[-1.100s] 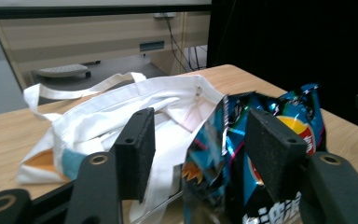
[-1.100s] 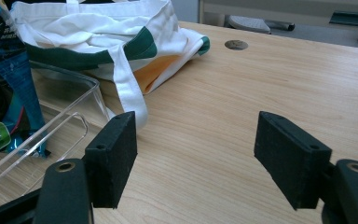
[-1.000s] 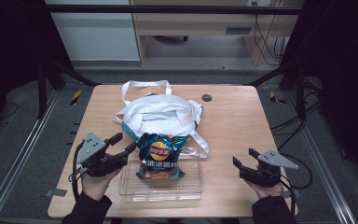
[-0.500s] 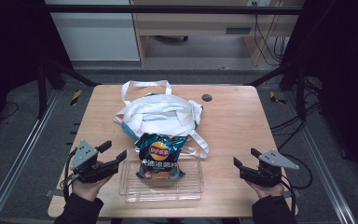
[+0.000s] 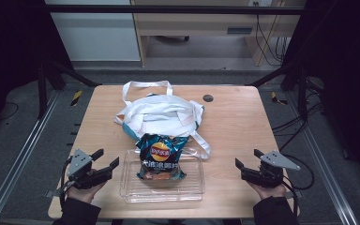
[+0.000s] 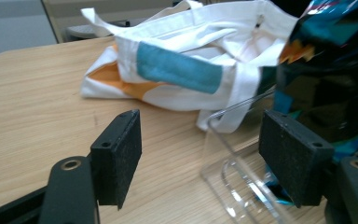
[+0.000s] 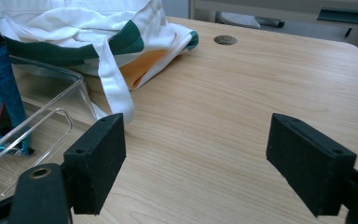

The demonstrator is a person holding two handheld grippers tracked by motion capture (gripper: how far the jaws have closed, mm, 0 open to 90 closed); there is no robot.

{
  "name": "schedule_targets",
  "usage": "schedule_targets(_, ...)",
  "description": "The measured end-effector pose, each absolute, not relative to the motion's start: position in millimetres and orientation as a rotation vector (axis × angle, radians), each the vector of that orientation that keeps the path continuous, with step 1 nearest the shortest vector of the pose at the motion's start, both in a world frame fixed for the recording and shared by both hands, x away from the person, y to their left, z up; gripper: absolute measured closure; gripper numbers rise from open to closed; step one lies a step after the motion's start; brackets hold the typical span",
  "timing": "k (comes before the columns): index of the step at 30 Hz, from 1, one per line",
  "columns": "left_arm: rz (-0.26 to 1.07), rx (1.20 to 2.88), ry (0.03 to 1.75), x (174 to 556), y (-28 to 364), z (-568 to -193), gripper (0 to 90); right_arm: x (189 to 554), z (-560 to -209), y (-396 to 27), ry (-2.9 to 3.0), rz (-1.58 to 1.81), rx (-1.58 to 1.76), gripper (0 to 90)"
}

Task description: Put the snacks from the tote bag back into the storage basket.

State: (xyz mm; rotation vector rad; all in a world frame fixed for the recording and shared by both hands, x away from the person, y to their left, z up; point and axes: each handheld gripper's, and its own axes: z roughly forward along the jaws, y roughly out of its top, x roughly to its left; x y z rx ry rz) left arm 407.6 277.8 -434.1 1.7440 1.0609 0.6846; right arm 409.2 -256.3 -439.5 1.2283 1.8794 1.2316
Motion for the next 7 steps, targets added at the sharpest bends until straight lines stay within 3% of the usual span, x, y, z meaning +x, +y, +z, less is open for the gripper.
schedule_targets(7,0.696,1.753,1.081,409.4,286.9,-443.2,29.8,408.7,-439.8,-259.0,1.863,1.230,1.233,18.8)
